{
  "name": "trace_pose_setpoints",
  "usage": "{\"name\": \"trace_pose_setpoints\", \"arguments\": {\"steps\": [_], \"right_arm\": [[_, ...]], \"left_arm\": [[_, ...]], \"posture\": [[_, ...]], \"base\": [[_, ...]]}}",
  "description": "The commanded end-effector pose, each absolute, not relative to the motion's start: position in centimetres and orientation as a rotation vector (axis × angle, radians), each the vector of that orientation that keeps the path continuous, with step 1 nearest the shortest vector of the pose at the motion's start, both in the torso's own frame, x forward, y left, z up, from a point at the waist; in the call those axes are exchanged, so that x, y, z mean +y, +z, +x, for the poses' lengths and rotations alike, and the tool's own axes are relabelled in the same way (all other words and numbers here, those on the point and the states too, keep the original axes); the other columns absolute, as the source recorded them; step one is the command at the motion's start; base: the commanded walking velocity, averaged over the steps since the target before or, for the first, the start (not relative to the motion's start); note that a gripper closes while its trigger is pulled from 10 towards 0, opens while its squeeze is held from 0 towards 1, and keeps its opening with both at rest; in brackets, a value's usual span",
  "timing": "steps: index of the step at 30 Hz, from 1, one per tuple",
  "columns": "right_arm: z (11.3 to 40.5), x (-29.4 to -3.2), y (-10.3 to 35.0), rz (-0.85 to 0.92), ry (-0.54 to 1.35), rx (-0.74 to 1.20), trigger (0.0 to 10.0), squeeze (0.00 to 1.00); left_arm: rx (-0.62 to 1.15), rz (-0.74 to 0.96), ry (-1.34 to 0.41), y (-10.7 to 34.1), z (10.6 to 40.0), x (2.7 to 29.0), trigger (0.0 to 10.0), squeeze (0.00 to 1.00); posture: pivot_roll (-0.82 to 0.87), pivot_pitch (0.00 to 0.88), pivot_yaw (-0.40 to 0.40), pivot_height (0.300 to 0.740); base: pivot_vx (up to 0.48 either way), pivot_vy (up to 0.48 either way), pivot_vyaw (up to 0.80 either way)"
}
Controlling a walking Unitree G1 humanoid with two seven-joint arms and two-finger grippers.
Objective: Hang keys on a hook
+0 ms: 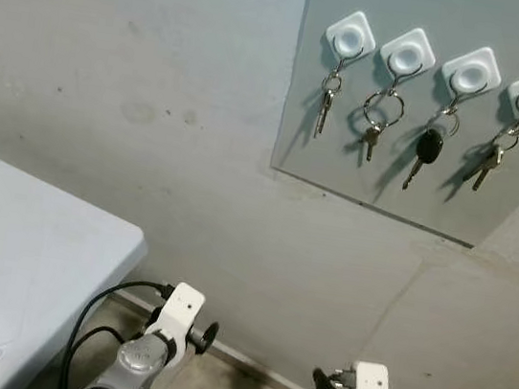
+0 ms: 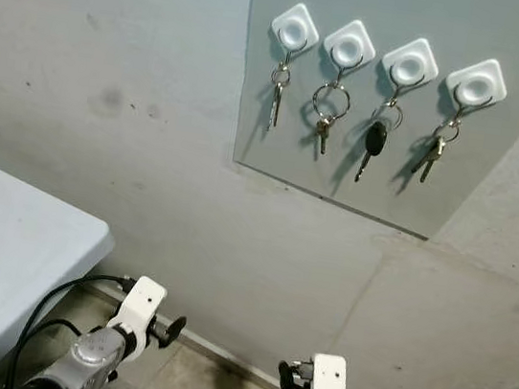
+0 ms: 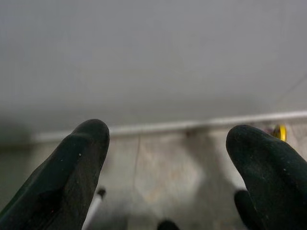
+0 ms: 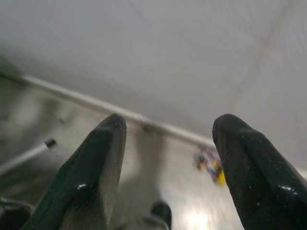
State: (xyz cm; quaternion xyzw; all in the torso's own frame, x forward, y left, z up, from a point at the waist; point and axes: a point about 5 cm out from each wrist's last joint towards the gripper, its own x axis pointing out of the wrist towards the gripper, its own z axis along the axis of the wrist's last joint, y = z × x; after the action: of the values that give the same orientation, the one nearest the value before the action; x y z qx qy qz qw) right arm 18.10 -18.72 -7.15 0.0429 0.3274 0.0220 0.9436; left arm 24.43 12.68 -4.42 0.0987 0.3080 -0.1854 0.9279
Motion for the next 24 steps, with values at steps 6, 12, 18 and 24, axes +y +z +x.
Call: {"name": "trace_pose_setpoints", "arguments": {"steps": [6, 12, 18, 24], "right_arm": [[14.8, -19.6, -9.1, 0.102, -0.043, 0.838, 10.0, 0.00], [12.6, -19.2, -10.1, 0.097, -0.055, 0.946, 10.0, 0.00], [12.1, -18.9, -10.4, 0.104, -0.065, 0.972, 10.0, 0.00], [11.8, -18.9, -10.5, 0.097, -0.074, 0.990, 10.0, 0.00]], "left_arm": [[0.735, 0.180, -0.327, -5.9, 22.6, 13.2, 10.0, 0.00], [0.790, 0.183, -0.307, -6.6, 21.7, 13.5, 10.0, 0.00], [0.854, 0.201, -0.268, -7.4, 20.4, 15.0, 10.0, 0.00], [0.881, 0.199, -0.244, -7.7, 19.8, 15.7, 10.0, 0.00]], "posture": [[-0.09, 0.000, 0.016, 0.711], [-0.08, 0.000, 0.015, 0.711], [-0.10, 0.000, 0.025, 0.711], [-0.10, 0.000, 0.024, 0.711]], "base": [[0.000, 0.000, 0.00], [0.000, 0.000, 0.00], [0.000, 0.000, -0.56], [0.000, 0.000, -0.69]]}}
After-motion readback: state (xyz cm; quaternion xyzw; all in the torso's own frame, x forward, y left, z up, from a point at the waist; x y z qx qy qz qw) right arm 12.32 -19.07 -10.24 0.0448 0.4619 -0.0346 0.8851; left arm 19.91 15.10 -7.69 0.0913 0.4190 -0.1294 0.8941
